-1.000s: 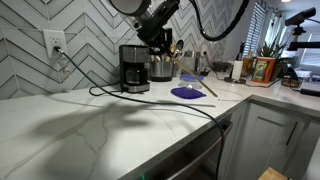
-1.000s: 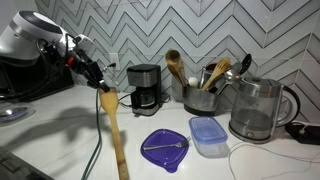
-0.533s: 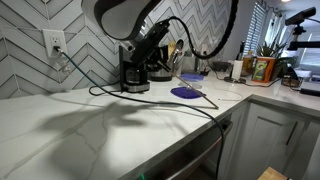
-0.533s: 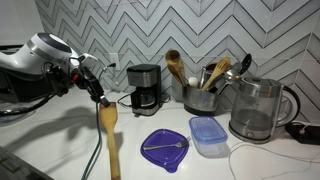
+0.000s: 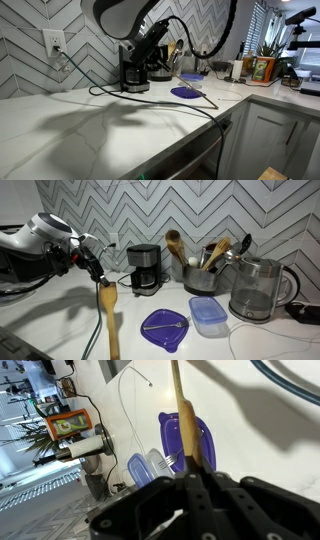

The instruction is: Remove the wooden spatula from the silver bucket and put it on the counter

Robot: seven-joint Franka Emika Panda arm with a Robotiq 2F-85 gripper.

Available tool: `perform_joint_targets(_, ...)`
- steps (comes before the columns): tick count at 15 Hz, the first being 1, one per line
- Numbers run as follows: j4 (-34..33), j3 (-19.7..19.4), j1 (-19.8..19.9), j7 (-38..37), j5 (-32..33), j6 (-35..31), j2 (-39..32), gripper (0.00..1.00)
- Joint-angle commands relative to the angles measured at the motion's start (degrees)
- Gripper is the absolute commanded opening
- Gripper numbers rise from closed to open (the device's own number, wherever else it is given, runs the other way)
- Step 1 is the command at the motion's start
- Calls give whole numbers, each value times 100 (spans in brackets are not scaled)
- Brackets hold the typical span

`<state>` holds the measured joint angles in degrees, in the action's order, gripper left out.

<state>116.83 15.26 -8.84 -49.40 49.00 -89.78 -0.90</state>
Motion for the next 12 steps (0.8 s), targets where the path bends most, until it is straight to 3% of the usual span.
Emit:
perform_joint_targets(1, -264, -45, -234, -100, 76, 539, -231, 1)
perform_joint_targets(6, -771, -1, -543, -413, 288, 1711, -790, 1)
perform_joint_targets(12, -1287, -78, -816, -543, 984, 1606, -1695, 1)
